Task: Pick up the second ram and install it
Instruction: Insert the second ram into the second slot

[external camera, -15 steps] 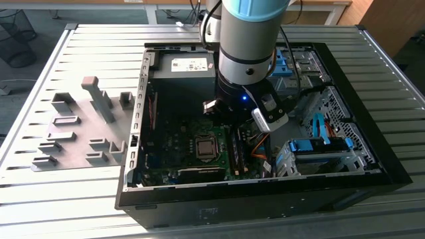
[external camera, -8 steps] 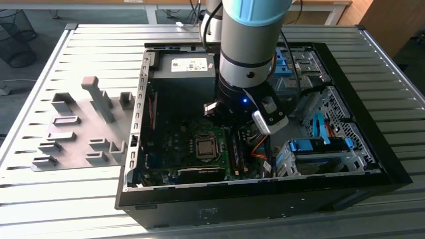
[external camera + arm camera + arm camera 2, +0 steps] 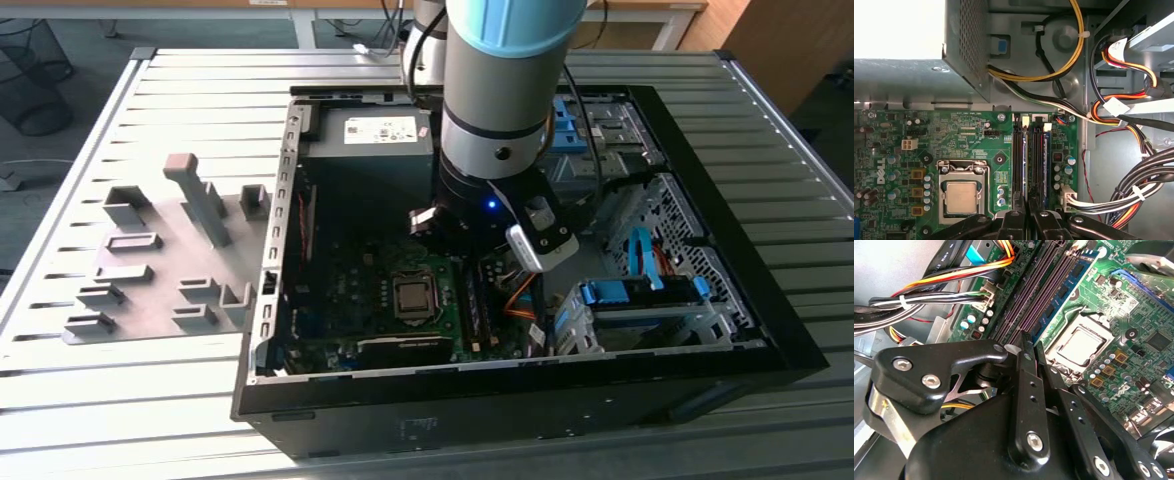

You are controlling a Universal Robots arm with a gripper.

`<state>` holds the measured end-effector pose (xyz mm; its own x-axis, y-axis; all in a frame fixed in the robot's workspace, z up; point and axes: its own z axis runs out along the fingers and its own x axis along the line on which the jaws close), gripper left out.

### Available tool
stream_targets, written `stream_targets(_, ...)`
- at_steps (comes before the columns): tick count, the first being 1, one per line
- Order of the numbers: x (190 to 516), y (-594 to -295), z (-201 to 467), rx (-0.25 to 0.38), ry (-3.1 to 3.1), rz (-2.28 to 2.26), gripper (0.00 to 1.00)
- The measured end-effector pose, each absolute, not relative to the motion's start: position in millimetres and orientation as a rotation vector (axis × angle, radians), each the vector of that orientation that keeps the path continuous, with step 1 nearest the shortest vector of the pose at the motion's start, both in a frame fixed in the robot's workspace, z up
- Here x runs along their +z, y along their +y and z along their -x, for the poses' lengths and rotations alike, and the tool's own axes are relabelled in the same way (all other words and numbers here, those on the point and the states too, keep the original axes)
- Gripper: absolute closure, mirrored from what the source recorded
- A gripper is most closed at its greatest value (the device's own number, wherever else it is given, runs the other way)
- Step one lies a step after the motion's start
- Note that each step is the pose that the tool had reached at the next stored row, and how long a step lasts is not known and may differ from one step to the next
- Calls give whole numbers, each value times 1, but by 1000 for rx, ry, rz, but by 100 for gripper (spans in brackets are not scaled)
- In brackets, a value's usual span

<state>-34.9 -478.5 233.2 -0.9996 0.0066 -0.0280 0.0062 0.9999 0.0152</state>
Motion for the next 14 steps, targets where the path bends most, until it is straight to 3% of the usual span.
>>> stream_targets(14,230,-479,35,24,3113,-29,86)
